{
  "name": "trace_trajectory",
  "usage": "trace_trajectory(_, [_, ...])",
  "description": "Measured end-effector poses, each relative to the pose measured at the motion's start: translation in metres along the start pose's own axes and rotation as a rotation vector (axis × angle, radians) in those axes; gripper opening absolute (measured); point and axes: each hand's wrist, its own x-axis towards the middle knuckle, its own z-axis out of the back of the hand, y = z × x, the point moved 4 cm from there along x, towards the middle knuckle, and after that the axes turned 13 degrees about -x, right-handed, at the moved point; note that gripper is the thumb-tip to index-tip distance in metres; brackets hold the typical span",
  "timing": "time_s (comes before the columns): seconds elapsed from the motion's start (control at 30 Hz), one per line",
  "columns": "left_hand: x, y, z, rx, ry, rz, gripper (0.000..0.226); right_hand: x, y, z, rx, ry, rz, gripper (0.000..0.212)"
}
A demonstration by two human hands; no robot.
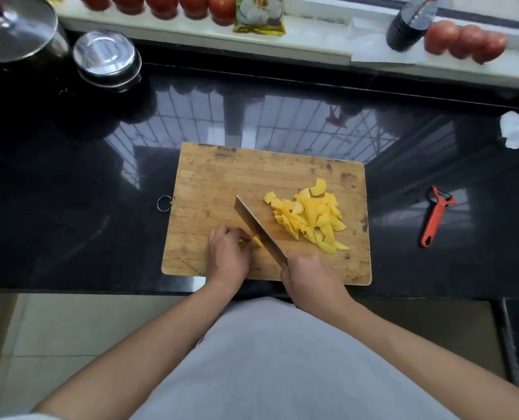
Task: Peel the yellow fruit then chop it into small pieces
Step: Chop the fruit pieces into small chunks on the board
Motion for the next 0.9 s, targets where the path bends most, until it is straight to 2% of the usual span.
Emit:
trace_trajectory(0.33, [-0.001, 0.0, -0.001, 0.035, -0.013, 0.002, 0.011, 0.006, 0.005, -0.01, -0.089, 0.077, 0.015, 0.014])
trace_trajectory(0.53, [-0.001, -0.001, -0.002, 0.048, 0.003, 0.012, 0.011, 0.031, 0.012, -0.008, 0.021, -0.007, -0.017, 0.018])
trace_trajectory(0.63, [-0.003, -0.001, 0.004, -0.047, 0.029, 0.037, 0.016, 0.03, 0.005, -0.001, 0.079, -0.04, -0.062, 0.018])
trace_trajectory(0.73, [-0.004, 0.011, 0.026, -0.154, -0.039, 0.081, 0.019, 0.017, -0.005, 0.001, 0.119, -0.061, -0.088, 0.018])
trace_trajectory(0.83, [-0.004, 0.03, 0.046, -0.181, -0.112, 0.123, 0.025, 0.008, -0.001, -0.005, 0.088, 0.01, -0.058, 0.021])
trace_trajectory(0.9, [-0.003, 0.035, 0.051, -0.176, -0.088, 0.133, 0.025, 0.01, 0.003, -0.012, 0.084, 0.04, -0.039, 0.022])
